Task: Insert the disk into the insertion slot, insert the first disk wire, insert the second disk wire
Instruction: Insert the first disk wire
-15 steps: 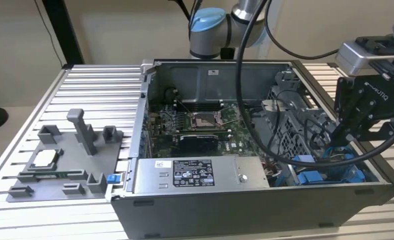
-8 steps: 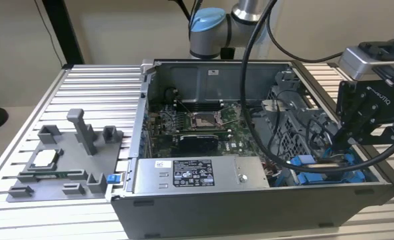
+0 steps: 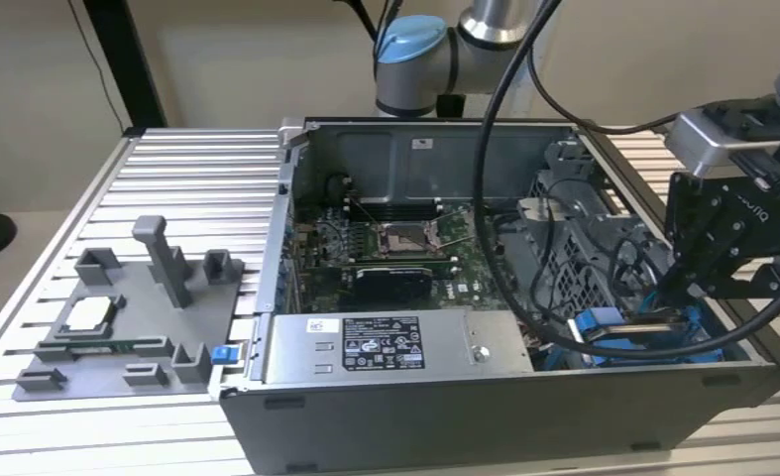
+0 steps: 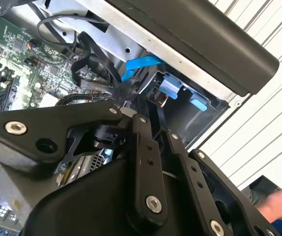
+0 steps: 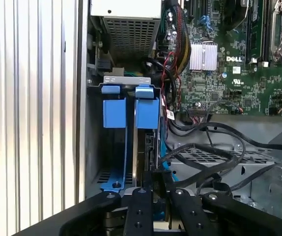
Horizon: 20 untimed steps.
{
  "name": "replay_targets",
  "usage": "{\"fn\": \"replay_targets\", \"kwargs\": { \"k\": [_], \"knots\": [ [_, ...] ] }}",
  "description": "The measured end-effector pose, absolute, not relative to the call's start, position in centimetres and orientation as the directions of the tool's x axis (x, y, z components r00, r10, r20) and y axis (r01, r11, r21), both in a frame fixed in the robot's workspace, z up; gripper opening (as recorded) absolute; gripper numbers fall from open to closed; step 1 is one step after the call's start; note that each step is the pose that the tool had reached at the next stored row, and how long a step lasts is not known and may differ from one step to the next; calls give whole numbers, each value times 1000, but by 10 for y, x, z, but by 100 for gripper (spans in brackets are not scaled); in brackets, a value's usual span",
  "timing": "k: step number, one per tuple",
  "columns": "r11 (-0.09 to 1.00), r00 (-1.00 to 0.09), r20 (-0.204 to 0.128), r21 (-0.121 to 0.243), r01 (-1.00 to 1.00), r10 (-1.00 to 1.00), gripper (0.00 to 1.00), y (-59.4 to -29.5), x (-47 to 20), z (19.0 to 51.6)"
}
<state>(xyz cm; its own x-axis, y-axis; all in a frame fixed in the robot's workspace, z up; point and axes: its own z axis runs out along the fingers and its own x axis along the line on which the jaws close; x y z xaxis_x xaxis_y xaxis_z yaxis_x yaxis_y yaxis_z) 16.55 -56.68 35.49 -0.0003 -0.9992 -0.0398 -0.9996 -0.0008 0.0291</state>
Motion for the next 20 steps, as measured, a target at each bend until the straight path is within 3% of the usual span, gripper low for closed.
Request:
{"fn": "replay_targets", "kwargs": {
  "k": [20],
  "knots": [
    [-16, 15, -40, 26, -1000, -999, 0, -569, 162, 348]
  ]
}}
